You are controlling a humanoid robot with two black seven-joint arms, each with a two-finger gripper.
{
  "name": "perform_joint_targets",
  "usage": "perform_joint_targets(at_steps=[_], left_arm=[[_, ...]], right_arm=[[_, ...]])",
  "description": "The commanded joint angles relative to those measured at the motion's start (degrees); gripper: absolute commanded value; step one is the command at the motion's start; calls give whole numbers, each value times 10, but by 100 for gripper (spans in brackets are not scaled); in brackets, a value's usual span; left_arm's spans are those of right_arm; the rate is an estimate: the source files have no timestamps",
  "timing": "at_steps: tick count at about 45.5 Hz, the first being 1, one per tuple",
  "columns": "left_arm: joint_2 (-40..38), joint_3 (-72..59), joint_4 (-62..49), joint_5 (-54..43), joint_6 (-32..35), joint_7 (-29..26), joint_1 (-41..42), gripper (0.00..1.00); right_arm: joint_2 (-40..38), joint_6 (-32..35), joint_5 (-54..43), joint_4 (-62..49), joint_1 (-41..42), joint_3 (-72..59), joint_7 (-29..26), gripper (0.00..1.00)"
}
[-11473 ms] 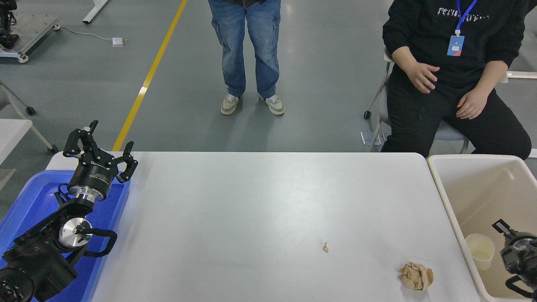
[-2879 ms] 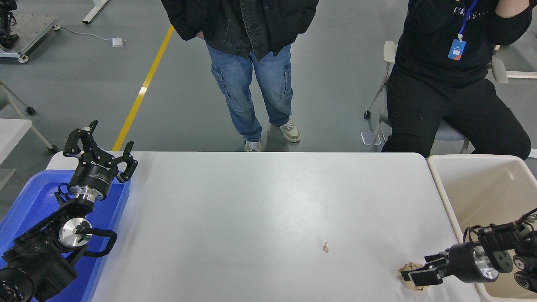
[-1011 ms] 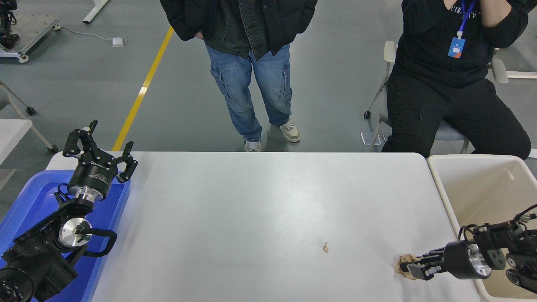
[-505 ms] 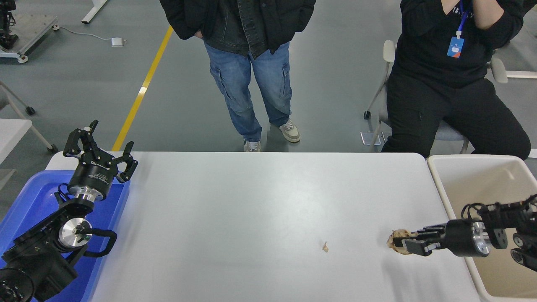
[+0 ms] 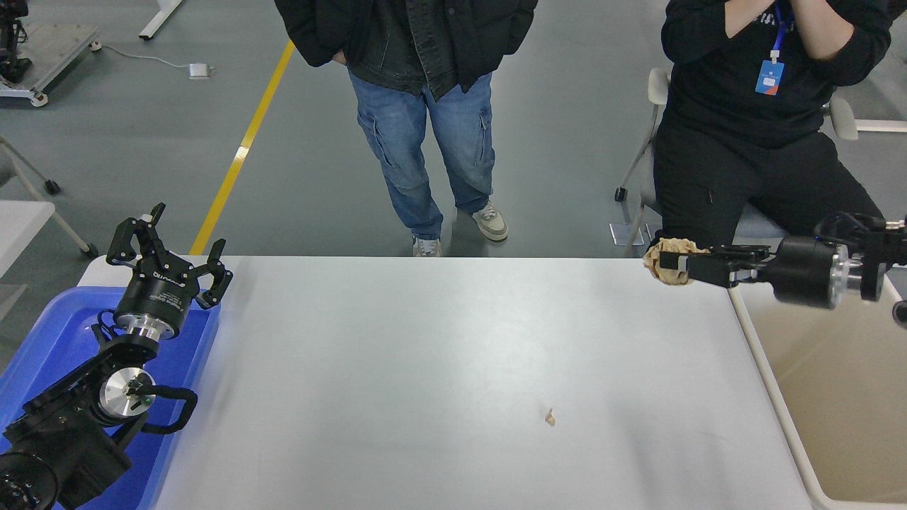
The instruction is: Clean the table surface
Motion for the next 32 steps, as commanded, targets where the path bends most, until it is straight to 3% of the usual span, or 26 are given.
perform_joint_targets(at_steps=[1,14,25,32], left_arm=[[0,0,0,0,0,0,0,100],[0,0,0,0,0,0,0,100],[0,0,0,0,0,0,0,100],[-1,0,0,0,0,0,0,100]], right_arm=[[-28,2,77,-11,66,3,1,0],[-23,1,153,-111,62,1,-1,0],[-1,2,305,-243,30,-11,-10,0],[34,2,369,-340,-13,-10,-44,0]])
